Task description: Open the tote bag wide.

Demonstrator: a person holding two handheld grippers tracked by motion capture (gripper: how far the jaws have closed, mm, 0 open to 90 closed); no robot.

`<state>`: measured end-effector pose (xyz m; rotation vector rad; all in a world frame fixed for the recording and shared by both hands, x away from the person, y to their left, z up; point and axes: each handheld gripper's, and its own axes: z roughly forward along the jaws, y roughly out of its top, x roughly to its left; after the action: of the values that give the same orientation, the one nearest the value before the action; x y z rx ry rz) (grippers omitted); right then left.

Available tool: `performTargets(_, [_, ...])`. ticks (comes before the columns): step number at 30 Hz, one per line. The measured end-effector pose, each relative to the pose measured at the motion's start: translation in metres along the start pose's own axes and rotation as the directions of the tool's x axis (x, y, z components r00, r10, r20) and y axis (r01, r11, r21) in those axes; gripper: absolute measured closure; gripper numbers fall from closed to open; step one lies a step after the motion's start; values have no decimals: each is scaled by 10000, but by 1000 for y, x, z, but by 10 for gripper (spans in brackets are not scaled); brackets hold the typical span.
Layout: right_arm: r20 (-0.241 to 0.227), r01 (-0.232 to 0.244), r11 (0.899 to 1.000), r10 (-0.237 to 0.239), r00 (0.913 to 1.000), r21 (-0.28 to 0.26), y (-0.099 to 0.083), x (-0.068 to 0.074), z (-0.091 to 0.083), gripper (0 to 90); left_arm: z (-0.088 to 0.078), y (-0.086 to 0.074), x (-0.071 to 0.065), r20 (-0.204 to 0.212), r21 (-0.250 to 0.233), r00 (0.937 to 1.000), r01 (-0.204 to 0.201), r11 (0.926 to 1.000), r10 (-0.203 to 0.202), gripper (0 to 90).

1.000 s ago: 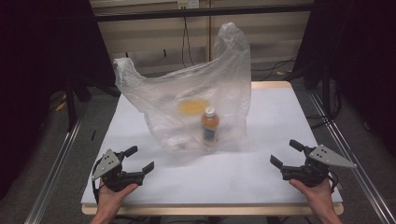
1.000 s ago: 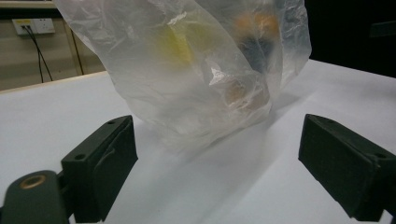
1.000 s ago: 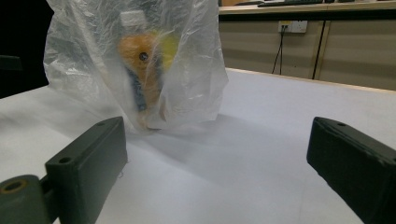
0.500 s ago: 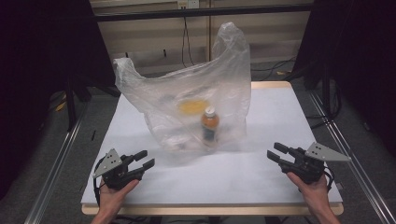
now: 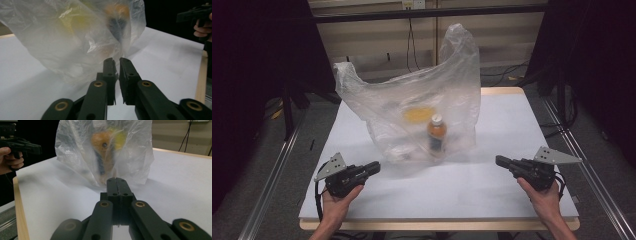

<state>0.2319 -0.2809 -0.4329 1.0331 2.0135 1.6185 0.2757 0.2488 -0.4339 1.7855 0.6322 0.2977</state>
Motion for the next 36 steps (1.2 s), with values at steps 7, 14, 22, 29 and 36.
performTargets(7, [-309,-13,10000,14,9995,18,12,4,8,900,5,11,0,178,11,9998,-7,10000,6,900])
performTargets(14, [-567,112,9999,-113,9983,-21,26,3,22,900,15,27,6,648,-138,9979,6,9999,3,900])
performTargets(22, [-753,106,9997,-123,9971,-230,46,4,34,900,24,41,5,570,-218,9984,63,9997,-50,900])
performTargets(29, [-1079,144,9995,-175,9940,-294,64,2,50,900,33,59,10,763,-577,9971,69,9983,-25,900])
performTargets(36, [-1144,255,9988,-302,9930,-420,85,0,60,900,46,73,10,828,-485,9965,-68,9988,108,900])
